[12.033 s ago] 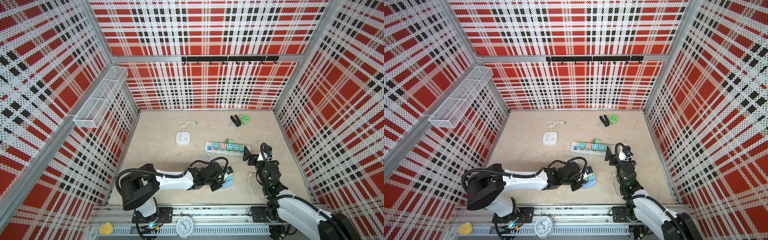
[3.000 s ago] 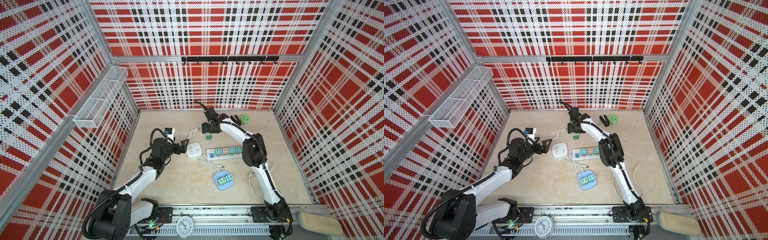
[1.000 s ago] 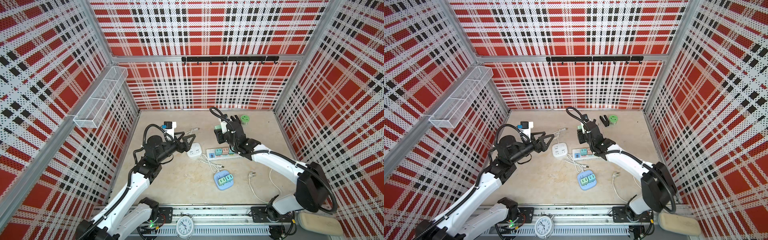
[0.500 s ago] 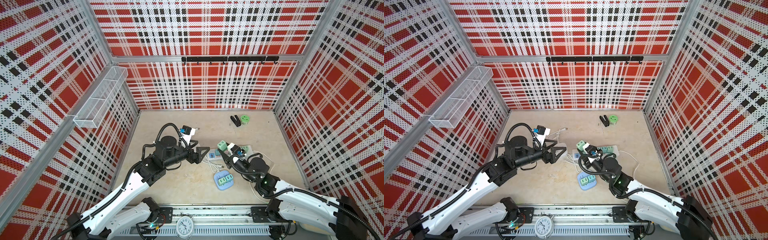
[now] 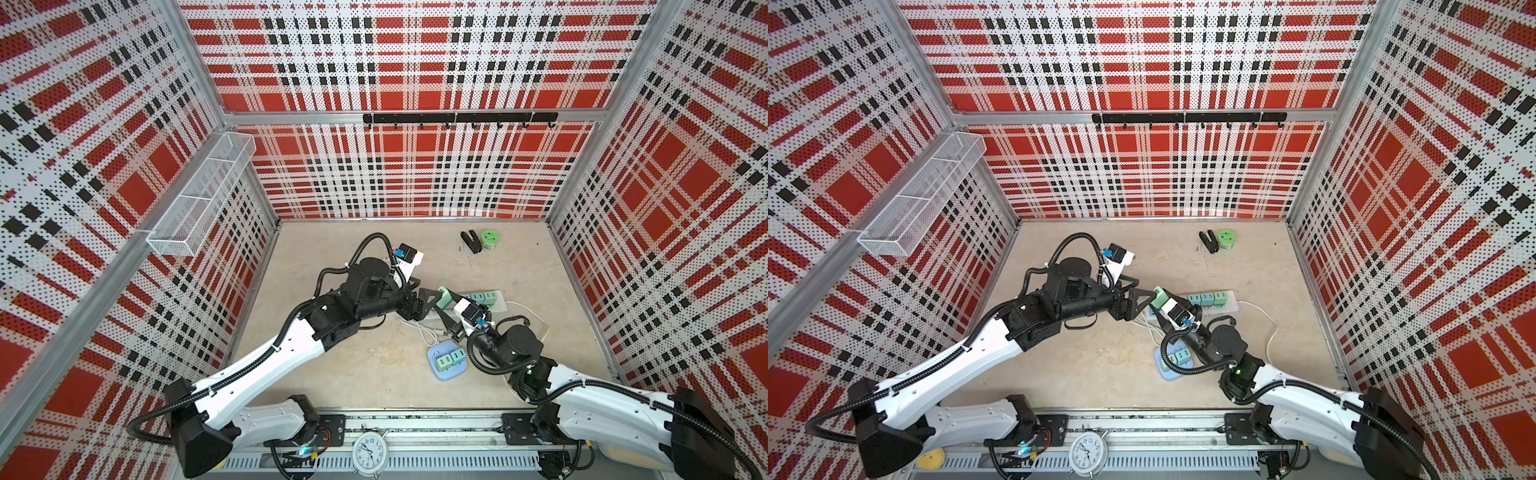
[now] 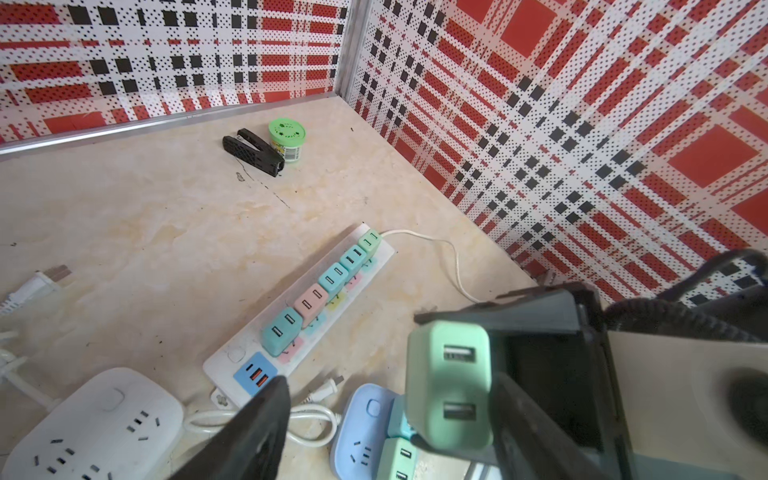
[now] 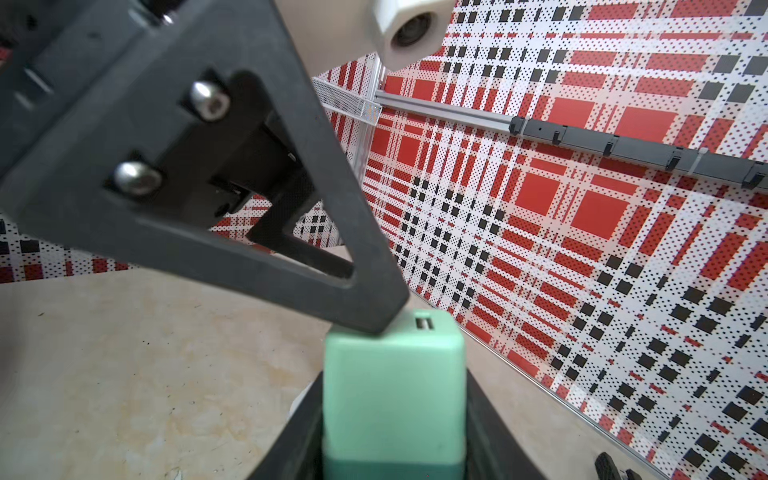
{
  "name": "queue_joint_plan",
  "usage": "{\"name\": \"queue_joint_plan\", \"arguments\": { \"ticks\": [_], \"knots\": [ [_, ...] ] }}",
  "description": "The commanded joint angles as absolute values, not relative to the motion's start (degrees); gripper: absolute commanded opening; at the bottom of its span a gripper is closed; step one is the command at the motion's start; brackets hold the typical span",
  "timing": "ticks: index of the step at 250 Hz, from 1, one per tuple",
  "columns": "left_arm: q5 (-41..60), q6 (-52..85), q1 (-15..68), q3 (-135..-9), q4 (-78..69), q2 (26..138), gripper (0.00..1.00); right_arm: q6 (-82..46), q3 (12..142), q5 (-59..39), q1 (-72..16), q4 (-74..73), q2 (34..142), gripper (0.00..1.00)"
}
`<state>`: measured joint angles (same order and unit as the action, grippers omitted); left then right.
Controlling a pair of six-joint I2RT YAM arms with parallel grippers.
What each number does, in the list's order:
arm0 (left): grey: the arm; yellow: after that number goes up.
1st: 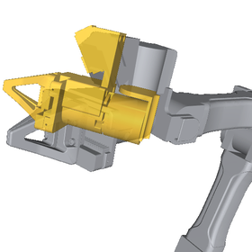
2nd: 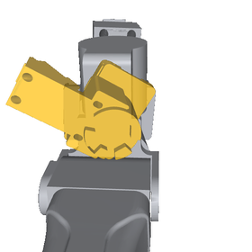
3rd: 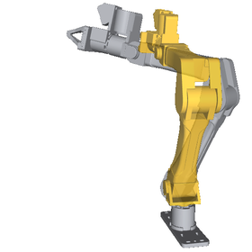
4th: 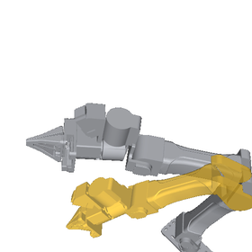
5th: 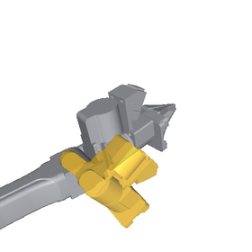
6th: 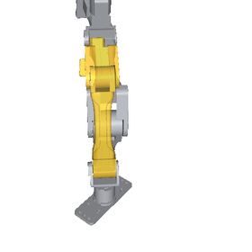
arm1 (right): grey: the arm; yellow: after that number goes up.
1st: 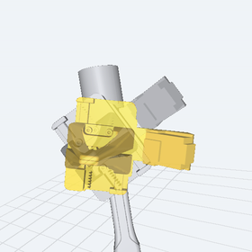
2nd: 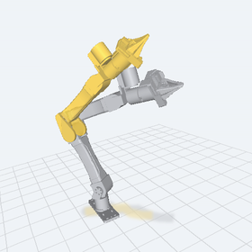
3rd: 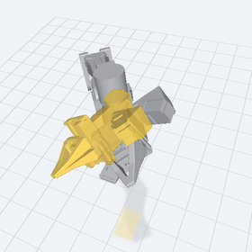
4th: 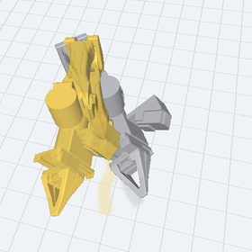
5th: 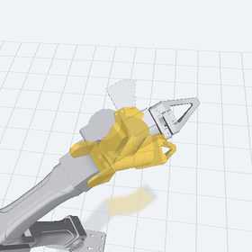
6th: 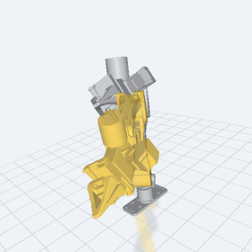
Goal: Insert the plug
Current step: 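Carry green adapter toward left gripper while left gripper reaches and grasps it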
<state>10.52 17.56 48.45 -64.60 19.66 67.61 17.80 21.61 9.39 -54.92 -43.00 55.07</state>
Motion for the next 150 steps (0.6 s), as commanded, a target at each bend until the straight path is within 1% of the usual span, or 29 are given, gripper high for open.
{"name": "queue_joint_plan", "arguments": {
  "ticks": [1, 47, 94, 115, 150],
  "knots": [
    [8.37, 16.45, 49.67, -66.46, 23.06, 68.06, 0.76, 18.98, 21.0, 8.72, -55.3, -49.05, 56.05, 0.12],
    [8.48, 15.27, 49.92, -66.16, 23.2, 67.75, 0.74, 18.9, 21.38, 8.86, -56.3, -48.8, 56.51, 0.13],
    [9.16, 15.31, 50.09, -66.7, 23.53, 68.46, 0.67, 19.06, 21.75, 9.49, -58.02, -49.43, 57.34, 0.13],
    [9.16, 15.17, 50.57, -66.97, 23.83, 68.77, 0.61, 19.46, 22.23, 9.73, -58.36, -49.95, 58.33, 0.13],
    [8.45, 15.2, 52.09, -66.93, 24.41, 68.9, 0.55, 19.58, 22.41, 9.58, -58.45, -51.21, 59.3, 0.13]
  ]
}}
